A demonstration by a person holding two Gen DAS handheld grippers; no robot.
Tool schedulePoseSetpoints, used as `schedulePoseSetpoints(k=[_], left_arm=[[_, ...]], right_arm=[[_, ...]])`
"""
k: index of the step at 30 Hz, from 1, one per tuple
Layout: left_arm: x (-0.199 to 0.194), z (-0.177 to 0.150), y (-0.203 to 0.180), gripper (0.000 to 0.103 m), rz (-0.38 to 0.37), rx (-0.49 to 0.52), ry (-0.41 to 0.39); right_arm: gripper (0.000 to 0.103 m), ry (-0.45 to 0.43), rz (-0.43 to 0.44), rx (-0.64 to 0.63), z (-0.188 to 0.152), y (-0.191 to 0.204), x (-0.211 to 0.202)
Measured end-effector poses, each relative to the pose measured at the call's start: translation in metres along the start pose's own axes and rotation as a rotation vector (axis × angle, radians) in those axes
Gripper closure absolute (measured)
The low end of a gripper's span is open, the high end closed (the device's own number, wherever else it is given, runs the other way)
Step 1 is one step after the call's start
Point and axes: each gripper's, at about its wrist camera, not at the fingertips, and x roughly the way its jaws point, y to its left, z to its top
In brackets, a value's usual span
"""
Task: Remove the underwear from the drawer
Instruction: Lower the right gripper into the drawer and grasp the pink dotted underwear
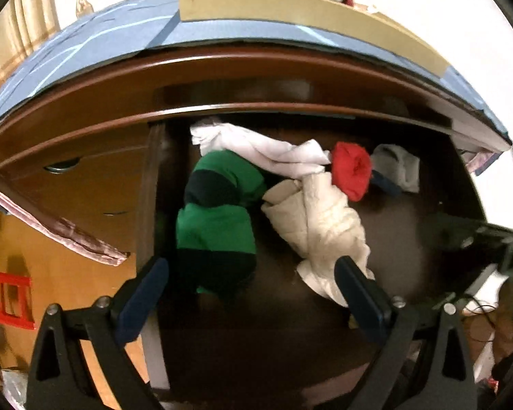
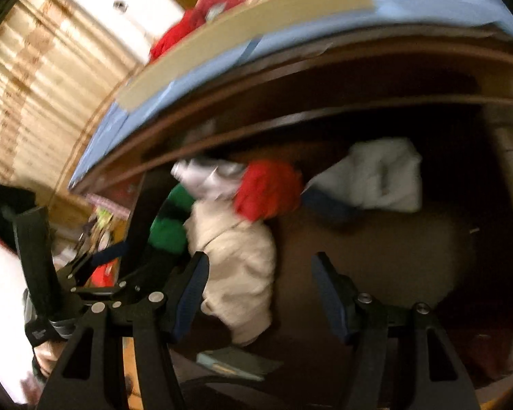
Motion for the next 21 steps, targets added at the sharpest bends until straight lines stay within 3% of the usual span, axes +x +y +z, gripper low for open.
schedulePoseSetpoints(k=[6,11,17,19,21], left_arm=[[-0.025,0.004,0.009,0.004,0.017,0.0,-0.059],[-0.042,0.006,0.029,0.004,0.008,-0.032,-0.093],[-0.032,0.005,0.034,0.004,-0.023,-0.061,-0.063],[-0.031,0.005,0.036,0.004,-0.033,-0.06,-0.065],[-0.028,0.007,0.035,0.004,-0.048,-0.058,-0.064]], right_arm=[[0.039,0.169,0.072,-0.083,0.01,0.035,0.047],[0.039,0.264,0.012,-0.132,0.015,0.052,0.09],[0.032,0.32,-0.144,-0.247,0.019,0.073,0.118],[0.032,0.337,-0.211,-0.23,0.017,0.069,0.121],[0.032,0.363,-0.221,-0.194,0.014,0.062,0.124]])
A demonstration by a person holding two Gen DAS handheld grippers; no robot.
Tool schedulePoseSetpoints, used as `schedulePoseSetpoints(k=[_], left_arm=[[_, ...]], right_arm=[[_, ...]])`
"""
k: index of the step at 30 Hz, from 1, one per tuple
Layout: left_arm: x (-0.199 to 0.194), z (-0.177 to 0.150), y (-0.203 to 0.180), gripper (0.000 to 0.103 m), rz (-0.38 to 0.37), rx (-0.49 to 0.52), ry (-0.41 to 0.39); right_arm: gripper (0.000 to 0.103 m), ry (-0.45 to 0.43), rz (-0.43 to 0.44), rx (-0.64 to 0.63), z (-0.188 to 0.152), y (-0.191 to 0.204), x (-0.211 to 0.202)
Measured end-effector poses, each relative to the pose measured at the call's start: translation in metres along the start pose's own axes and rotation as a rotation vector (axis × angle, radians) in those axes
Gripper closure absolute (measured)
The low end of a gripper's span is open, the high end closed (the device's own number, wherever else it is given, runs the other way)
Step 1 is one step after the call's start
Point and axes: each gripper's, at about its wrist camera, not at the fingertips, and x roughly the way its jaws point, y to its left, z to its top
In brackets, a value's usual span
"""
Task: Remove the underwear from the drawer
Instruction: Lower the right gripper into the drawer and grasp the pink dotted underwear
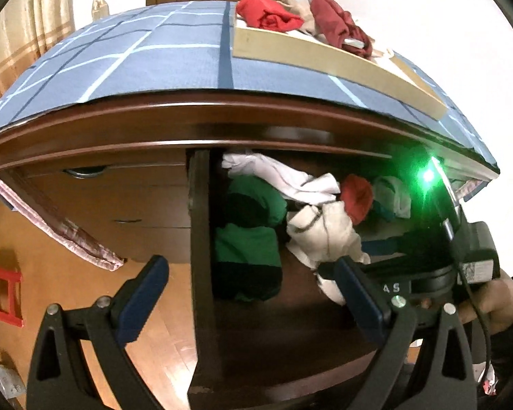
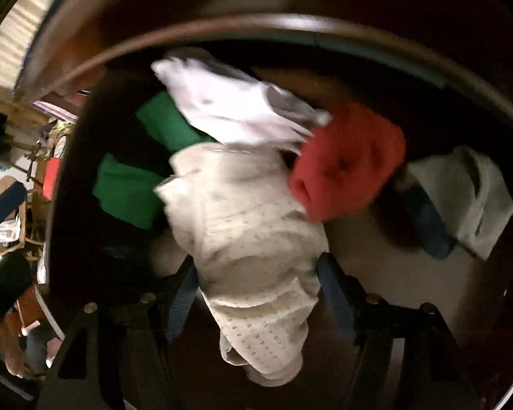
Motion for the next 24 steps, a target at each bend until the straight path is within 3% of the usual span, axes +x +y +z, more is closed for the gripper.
schedulePoseSetpoints(k=[4,8,13,17,24], left_arm=[[0.006,0.002,-0.004,0.004,-0.02,0.012,0.007],[0.008,0.002,-0.005,0.004,-0.027,0.017,0.017],[0.009,0.002,-0.002,0.004,-0.021,0.01,0.03],[0.012,0.004,-0.002,0.004,-0.054,-0.002,0.03],[0.021,0.013,-0.028,0.007,-0.07,0.08,0.043]], right_arm=[[0.032,0.001,0.064,0.07,0.004,-0.006,0.004],[0.032,0.03,0.036,0.034,0.009,0.002,0.011],[0.056,0.012,-0.031,-0.042,0.003,0.009,0.01],[0.06,-0.003,0.061,0.038,-0.007,-0.015,0.001],[0.06,-0.181,0.252,0.166,-0.044,-0.055,-0.038]])
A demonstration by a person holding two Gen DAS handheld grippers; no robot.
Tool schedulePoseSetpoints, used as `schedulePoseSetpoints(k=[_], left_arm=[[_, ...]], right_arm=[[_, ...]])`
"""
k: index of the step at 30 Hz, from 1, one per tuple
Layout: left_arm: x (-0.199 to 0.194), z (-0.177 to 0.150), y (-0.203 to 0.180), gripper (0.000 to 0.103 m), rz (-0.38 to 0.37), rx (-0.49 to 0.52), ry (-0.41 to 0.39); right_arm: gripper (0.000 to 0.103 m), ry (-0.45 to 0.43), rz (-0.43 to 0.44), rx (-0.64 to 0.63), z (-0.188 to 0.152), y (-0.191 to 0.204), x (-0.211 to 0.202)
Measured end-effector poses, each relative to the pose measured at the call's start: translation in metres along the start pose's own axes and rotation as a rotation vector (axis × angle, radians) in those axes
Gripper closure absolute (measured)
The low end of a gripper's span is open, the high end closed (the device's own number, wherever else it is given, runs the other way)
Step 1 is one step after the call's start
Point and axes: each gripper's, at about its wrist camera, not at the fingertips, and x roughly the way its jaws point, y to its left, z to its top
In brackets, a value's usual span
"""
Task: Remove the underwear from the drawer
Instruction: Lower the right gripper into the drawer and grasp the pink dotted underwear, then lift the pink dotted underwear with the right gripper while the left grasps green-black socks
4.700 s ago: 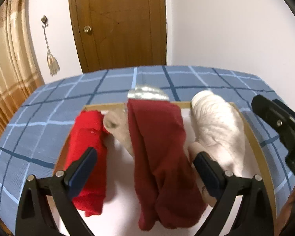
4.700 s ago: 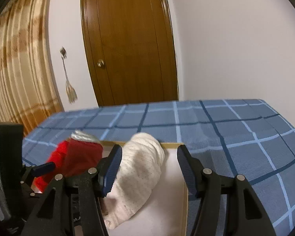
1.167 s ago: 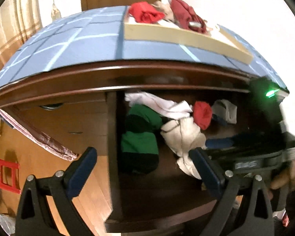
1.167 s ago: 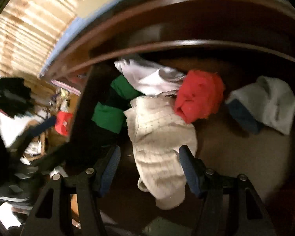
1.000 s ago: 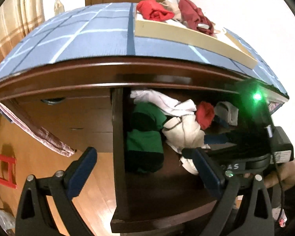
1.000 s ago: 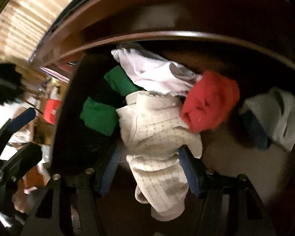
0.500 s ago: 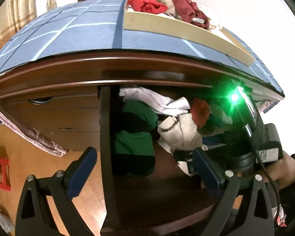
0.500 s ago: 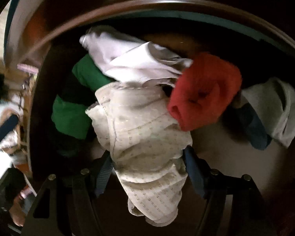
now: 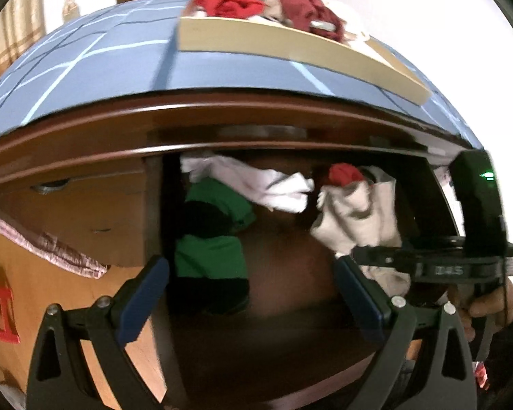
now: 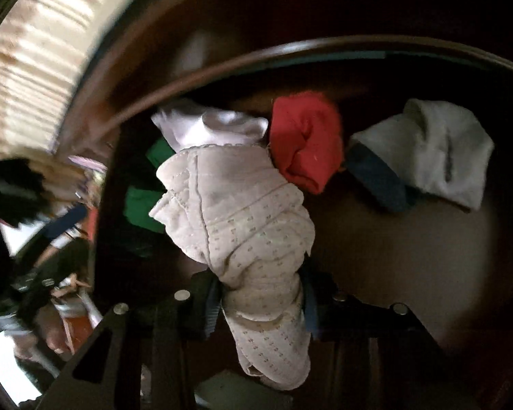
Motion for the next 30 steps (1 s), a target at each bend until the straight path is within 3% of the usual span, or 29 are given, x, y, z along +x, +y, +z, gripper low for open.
schedulePoseSetpoints(k=[3,6,9,12,20,23,27,29,30], left_arm=[[0.016,0.007,-0.013,0.018,0.036,0.041,0.041],[0.036,0.013,-0.026,0.019,0.092,0.094,0.101],[0.057,0.018,-0.037,0.019,0.178,0.15,0.146],[0.08,0.02,-0.039,0.028,0.26,0.165,0.217],[0.115,0.025,-0.038,0.029,0.38,0.215,0.312],[0.124,0.026,-0.044,0.019,0.373,0.237,0.336],[0.12,0.027,-0.042,0.019,0.336,0.23,0.319],[0.113,0.029,-0.039,0.027,0.301,0.217,0.298],[0.105,0.03,-0.037,0.043,0.263,0.204,0.288]], right_arm=[[0.06,-0.075,0.035,0.0,-0.009,-0.006,-0.017],[0.06,-0.124,0.043,-0.009,-0.006,-0.014,-0.032],[0.06,-0.137,0.067,0.011,-0.01,-0.019,-0.035],[0.06,-0.152,0.074,0.019,-0.016,-0.028,-0.039],[0.06,-0.183,0.099,0.036,-0.023,-0.038,-0.047],[0.06,-0.196,0.1,0.039,-0.029,-0.04,-0.052],[0.06,-0.211,0.119,0.064,-0.036,-0.043,-0.053],[0.06,-0.219,0.121,0.071,-0.04,-0.045,-0.057],[0.06,-0.222,0.123,0.075,-0.041,-0.046,-0.058]])
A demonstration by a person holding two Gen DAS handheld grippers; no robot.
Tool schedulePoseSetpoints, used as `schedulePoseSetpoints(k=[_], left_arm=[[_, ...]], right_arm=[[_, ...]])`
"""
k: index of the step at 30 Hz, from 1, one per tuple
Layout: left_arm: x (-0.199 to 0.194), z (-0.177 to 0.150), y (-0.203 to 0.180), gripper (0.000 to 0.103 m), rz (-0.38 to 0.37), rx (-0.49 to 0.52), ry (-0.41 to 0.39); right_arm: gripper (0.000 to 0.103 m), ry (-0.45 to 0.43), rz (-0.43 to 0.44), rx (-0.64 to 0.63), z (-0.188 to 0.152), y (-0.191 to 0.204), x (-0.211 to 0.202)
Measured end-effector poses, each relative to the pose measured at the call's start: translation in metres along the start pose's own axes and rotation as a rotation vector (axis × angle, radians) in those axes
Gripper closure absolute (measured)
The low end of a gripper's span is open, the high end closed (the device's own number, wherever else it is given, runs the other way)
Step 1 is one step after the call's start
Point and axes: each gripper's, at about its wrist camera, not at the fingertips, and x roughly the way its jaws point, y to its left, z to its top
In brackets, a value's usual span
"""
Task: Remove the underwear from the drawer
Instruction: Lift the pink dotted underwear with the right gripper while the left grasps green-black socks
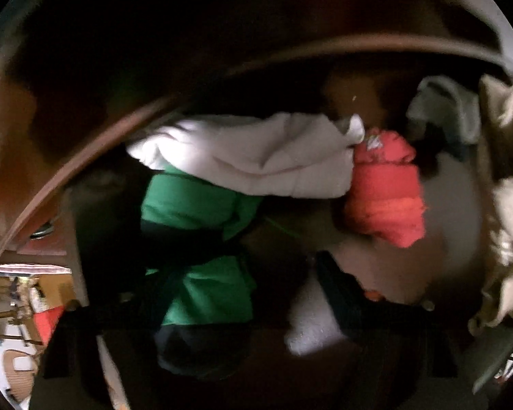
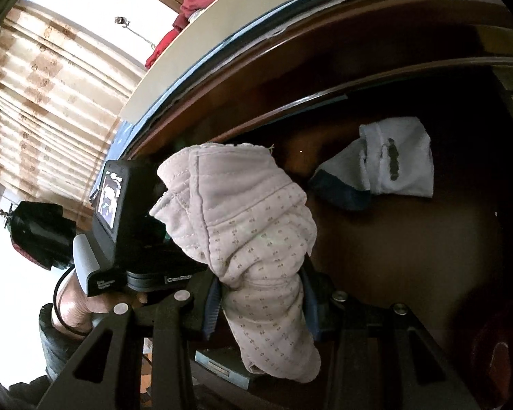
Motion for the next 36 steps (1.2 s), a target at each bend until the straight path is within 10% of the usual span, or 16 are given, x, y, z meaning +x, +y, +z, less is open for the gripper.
schedulePoseSetpoints(k=[1,2,10,21,26,28,32,36], left_arm=[[-0.004,-0.004,0.004,0.073,-0.085,-0.013,0.006],[-0.007,-0.006,0.006,0.081,-0.17,-0.024,0.014],[-0.019,-0.026,0.033,0.077,-0.282,-0.123,-0.054],[0.014,-0.01,0.012,0.039,-0.131,-0.054,0.025],[0.016,-0.011,0.011,0.042,-0.12,-0.029,0.02],[0.011,-0.017,0.026,0.083,-0.206,-0.09,0.002],[0.001,-0.033,0.043,0.082,-0.29,-0.13,-0.032],[-0.006,-0.034,0.049,0.061,-0.308,-0.163,-0.06]], right_arm=[[0.06,-0.003,0.0,0.002,0.0,-0.001,0.0],[0.06,-0.008,-0.003,0.003,0.0,-0.001,-0.002],[0.06,-0.022,-0.008,0.031,-0.006,-0.011,-0.013],[0.06,-0.017,0.011,0.026,0.003,-0.003,-0.011],[0.06,-0.024,0.024,0.028,0.003,-0.003,-0.014],[0.06,-0.028,0.024,0.033,0.001,-0.004,-0.015],[0.06,-0.03,0.026,0.043,-0.002,-0.007,-0.018],[0.06,-0.03,0.026,0.05,-0.003,-0.007,-0.018]])
